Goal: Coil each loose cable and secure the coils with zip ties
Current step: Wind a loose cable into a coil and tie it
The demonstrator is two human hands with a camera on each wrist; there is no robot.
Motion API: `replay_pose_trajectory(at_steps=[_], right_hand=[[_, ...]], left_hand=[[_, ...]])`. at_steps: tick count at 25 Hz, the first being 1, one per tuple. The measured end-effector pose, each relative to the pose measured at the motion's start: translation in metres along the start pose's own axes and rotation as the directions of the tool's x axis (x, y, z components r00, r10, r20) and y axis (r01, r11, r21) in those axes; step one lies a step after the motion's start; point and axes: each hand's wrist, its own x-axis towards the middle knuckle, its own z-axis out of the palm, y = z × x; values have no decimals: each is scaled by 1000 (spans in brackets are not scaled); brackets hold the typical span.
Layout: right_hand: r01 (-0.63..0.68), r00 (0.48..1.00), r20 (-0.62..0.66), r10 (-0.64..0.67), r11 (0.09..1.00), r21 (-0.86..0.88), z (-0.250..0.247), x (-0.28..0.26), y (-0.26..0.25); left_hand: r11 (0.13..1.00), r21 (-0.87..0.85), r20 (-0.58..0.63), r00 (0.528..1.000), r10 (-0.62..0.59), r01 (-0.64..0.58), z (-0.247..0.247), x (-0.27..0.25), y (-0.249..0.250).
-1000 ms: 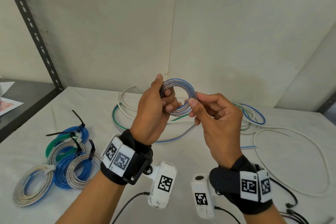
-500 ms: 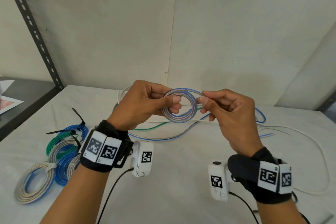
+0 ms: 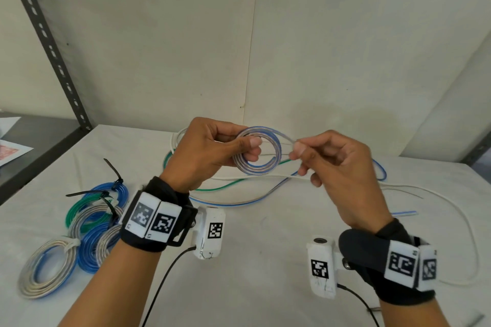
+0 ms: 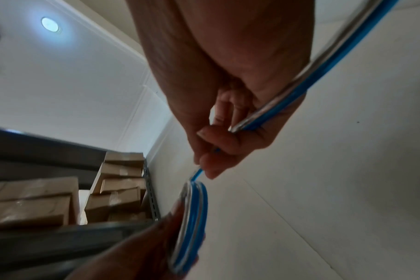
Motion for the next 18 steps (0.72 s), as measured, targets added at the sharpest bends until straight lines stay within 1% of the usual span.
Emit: replay_pose_trajectory(at_steps=[2, 4, 6, 8, 13, 15, 18], right_hand=[[-23, 999, 36, 22, 1000, 21, 10, -3, 4], [-5, 1000, 21, 4, 998, 56, 16, -5, 7], [4, 1000, 16, -4, 998, 55, 16, -6, 7], [-21, 998, 52, 19, 999, 48, 13, -5, 7], [-98, 971, 224, 83, 994, 55, 14, -4, 6], [-155, 959, 253, 124, 982, 106, 13, -4, 3], [-217, 949, 259, 178, 967, 132, 9, -4, 0]], left_hand=[[1000, -29, -33, 999, 4, -5, -1, 1, 1], [1000, -31, -36, 999, 2, -3, -1, 1, 0], [1000, -27, -20, 1000, -10, 9, -1, 0, -1], [999, -29, 20, 999, -40, 40, -3, 1, -2], [989, -29, 141, 980, -137, 143, -7, 1, -3], [982, -58, 174, 970, -169, 182, -8, 2, -4], [976, -81, 190, 964, -184, 202, -9, 2, -5]])
